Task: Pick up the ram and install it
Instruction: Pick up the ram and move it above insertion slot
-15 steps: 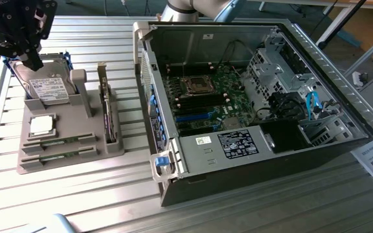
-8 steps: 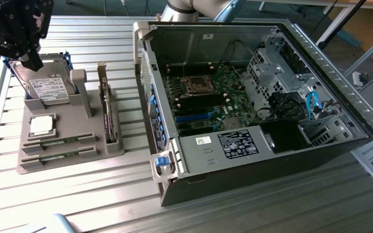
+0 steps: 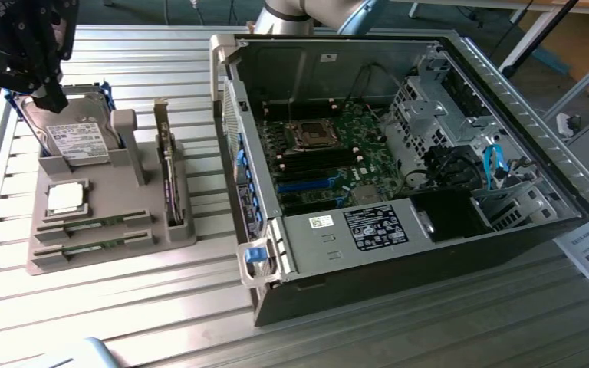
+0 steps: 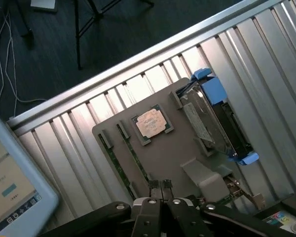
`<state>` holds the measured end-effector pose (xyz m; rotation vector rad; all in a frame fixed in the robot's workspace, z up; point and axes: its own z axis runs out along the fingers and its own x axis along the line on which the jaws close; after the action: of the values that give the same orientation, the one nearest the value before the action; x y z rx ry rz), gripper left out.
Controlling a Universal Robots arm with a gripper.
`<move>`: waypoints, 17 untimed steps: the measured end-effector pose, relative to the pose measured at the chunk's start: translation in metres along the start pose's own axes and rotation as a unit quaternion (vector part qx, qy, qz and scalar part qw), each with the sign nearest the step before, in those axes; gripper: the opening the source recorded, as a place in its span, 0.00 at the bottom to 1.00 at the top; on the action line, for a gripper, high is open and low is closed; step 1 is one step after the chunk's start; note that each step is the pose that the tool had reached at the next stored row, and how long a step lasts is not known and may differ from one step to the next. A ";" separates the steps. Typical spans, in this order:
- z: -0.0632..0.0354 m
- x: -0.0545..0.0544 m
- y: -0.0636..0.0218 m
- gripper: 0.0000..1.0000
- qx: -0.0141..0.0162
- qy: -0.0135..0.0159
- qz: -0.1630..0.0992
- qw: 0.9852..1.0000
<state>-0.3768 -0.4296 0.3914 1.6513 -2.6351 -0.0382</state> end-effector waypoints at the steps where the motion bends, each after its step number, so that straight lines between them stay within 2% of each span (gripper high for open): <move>1: 0.0000 0.000 0.0000 0.10 0.000 0.000 -0.007 1.000; 5: 0.0000 0.000 0.0000 0.10 0.001 0.001 -0.038 0.999; 8: 0.0000 0.000 0.0000 0.10 0.001 0.003 -0.070 0.998; 10: 0.0000 0.000 0.0000 0.10 0.001 0.004 -0.094 0.996; 17: 0.0000 0.000 0.0000 0.10 0.002 0.005 -0.143 0.990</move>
<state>-0.3768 -0.4295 0.3914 2.0087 -2.3698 -0.0308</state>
